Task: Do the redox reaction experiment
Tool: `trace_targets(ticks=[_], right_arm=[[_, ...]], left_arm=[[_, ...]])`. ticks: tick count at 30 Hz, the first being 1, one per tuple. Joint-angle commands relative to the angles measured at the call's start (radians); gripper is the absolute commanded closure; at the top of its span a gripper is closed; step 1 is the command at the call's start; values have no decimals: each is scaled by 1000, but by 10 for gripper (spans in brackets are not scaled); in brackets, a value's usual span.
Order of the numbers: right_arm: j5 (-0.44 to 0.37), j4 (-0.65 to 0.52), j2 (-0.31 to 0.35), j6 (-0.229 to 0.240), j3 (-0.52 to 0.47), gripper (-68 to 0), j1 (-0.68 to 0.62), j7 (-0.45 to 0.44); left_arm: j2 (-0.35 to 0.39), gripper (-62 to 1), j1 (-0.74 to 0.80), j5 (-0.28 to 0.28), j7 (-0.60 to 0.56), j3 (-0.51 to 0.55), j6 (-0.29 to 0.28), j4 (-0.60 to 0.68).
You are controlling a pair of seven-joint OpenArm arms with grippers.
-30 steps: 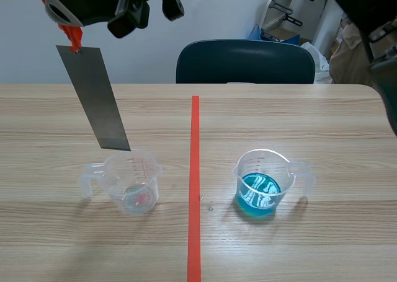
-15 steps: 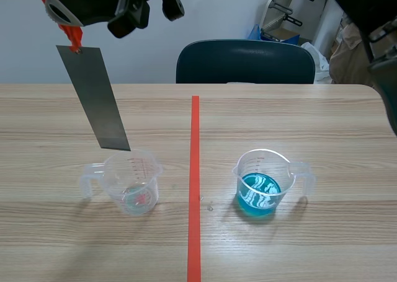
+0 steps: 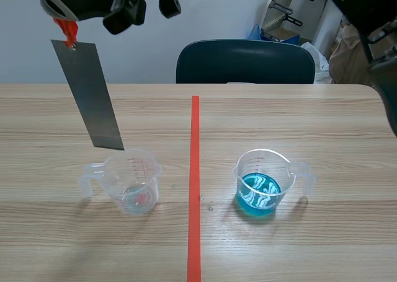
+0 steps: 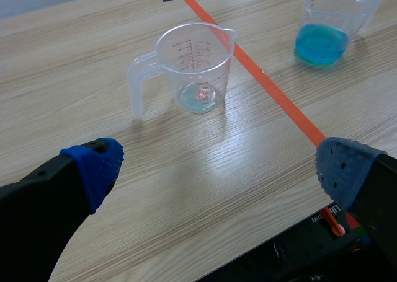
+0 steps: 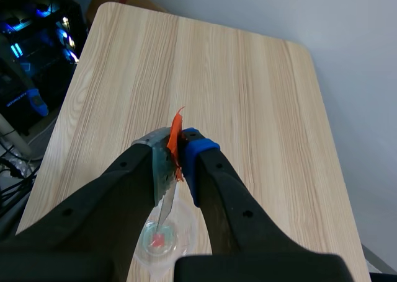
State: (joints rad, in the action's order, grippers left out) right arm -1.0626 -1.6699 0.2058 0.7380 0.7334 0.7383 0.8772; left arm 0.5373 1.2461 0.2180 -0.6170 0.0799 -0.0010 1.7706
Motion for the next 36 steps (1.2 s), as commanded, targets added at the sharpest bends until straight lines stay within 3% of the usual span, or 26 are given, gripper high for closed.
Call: trace_targets(ticks=[1,14,24,32,36], right_arm=[[7,25,1,8,20,-6,18,-27],[129,229,-18,8,130,-6,18,-200],[317,377,-43,8,191,-6,-13,-416],[478,420,-51,8,193,-6,-57,-537],[521,421,-51,8,206,-6,-63,-551]], left_arm=[[-5,-623,-3,-4,-14,1,-1,9],[-5,-623,-3,-24,-20,1,-1,9],[-5,-623,-3,-24,-21,1,-1,9],[-5,-623,-3,-24,-20,1,-1,9],[-5,-623,-3,-24,-20,1,-1,9]])
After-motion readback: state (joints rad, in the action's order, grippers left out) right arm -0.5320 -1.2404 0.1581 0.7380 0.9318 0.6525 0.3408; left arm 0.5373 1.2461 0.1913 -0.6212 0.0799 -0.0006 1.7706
